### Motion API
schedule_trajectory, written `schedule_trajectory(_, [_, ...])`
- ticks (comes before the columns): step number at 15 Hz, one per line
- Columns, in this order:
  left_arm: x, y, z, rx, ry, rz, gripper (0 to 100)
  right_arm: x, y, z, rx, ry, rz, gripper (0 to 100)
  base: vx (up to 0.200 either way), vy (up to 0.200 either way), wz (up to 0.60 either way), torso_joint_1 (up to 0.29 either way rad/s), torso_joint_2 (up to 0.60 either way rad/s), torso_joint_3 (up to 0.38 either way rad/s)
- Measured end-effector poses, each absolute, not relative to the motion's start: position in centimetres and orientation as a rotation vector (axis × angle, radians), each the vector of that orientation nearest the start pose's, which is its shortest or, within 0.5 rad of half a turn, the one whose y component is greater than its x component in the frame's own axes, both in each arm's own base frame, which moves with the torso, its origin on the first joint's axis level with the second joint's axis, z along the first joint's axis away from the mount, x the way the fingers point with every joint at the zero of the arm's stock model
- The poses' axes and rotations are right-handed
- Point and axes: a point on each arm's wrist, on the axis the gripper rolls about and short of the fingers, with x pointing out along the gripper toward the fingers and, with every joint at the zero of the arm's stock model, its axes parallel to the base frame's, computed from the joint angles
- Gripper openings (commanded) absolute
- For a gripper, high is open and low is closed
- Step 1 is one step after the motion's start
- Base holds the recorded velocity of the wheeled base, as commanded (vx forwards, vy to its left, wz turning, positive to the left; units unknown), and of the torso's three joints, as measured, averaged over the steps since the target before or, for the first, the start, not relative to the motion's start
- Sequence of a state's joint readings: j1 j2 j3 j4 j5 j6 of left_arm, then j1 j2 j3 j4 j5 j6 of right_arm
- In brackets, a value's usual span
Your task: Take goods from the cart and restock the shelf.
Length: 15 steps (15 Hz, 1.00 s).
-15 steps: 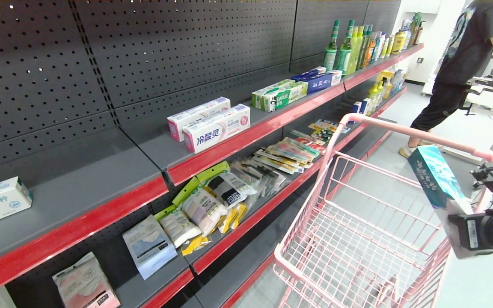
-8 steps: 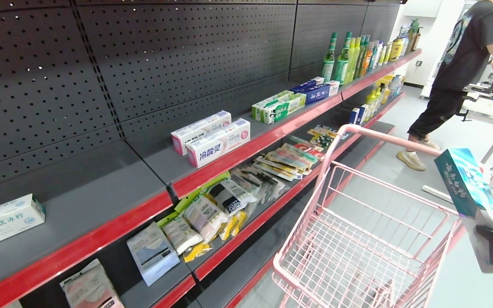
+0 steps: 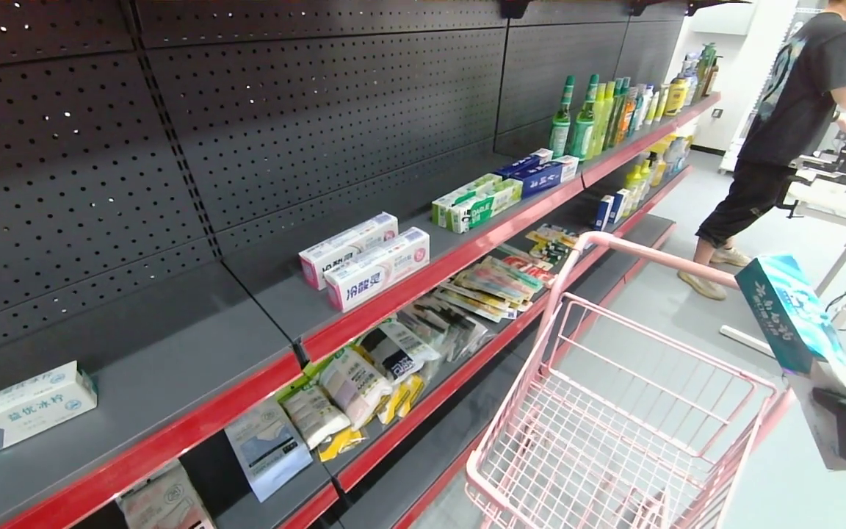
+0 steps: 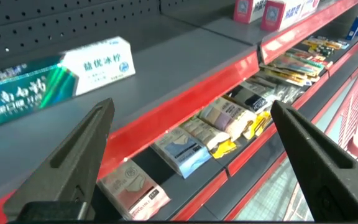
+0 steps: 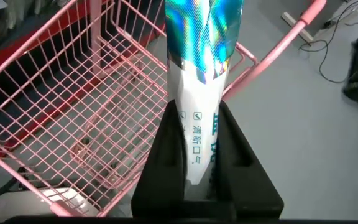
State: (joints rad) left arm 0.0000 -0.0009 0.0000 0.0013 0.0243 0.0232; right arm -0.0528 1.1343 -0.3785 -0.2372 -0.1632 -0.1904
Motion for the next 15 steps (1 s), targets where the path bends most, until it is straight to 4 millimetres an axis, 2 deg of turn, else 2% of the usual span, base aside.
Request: schedule_trajectory(15, [-2.29, 0.05, 7.53, 0.023, 0.001, 0.024, 100, 14.11, -1.08, 15.44, -0.252, 0.550, -0.139, 0, 0.000, 0.000, 0.00, 0.150, -0.31, -0.161])
